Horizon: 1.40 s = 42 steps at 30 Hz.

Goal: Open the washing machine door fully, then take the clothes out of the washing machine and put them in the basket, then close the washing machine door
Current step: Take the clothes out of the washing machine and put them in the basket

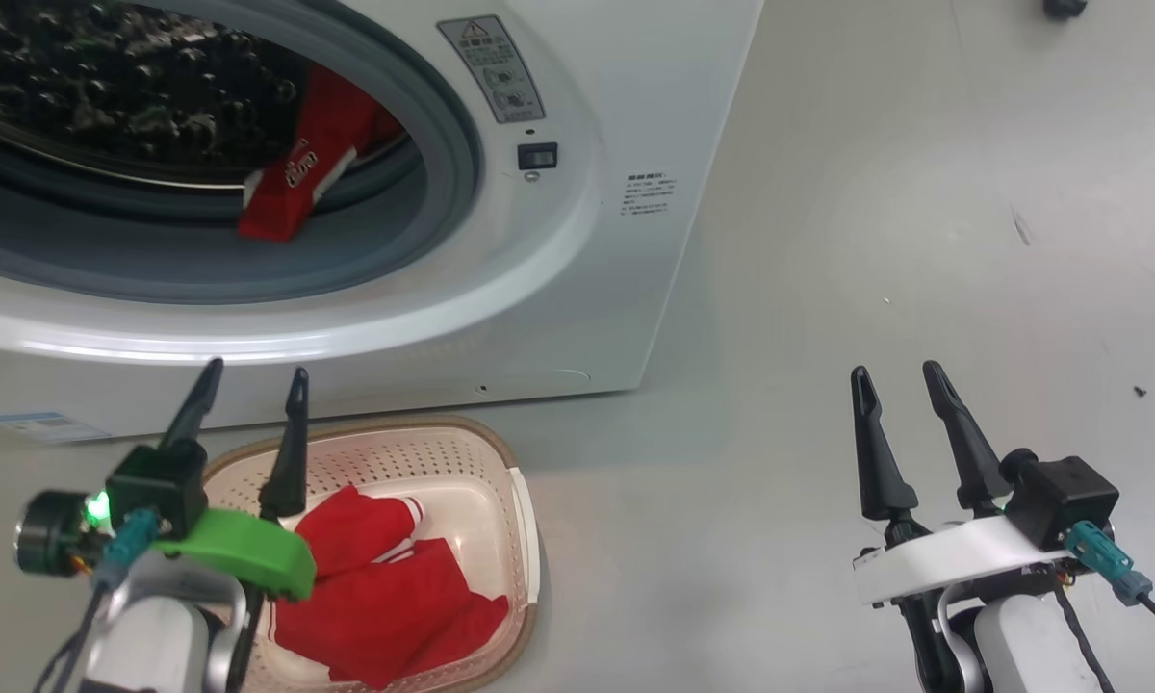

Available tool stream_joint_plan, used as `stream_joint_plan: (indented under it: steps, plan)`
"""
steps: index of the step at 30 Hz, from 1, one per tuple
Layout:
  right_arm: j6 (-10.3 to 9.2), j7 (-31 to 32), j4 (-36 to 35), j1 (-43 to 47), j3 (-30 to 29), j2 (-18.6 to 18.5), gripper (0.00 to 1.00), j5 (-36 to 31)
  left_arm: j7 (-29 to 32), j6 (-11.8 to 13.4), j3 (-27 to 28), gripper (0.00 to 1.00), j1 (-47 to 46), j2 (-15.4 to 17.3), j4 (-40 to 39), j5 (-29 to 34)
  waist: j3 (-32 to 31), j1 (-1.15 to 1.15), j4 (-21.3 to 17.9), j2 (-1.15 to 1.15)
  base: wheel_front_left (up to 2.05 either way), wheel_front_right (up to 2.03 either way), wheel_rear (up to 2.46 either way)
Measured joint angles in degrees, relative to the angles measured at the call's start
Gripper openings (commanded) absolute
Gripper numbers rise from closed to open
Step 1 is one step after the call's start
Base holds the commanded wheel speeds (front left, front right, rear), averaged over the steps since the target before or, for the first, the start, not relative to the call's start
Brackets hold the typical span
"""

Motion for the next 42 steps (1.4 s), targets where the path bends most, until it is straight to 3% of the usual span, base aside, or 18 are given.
stream_joint_plan:
  steps: [14,28,42]
  plan:
    - [0.01,0.0,0.16,-3.2,2.03,0.04,1.0,-0.01,9.88,-2.02,2.57,1.0,-14.02,5.5,5.75,-0.67,6.6,0.0,-4.95,0.0,0.0,0.0,0.0]
    - [0.03,0.0,0.6,-5.64,2.96,0.14,1.0,0.08,17.68,-2.59,4.57,1.0,-26.36,7.53,12.37,-3.44,10.68,0.0,-8.57,0.0,0.0,0.0,0.0]
    - [0.03,0.0,1.27,-7.77,3.87,0.29,1.0,0.29,22.37,-3.81,2.18,1.0,-33.51,8.73,18.17,-2.64,13.14,0.0,-10.27,0.0,0.0,0.0,0.0]
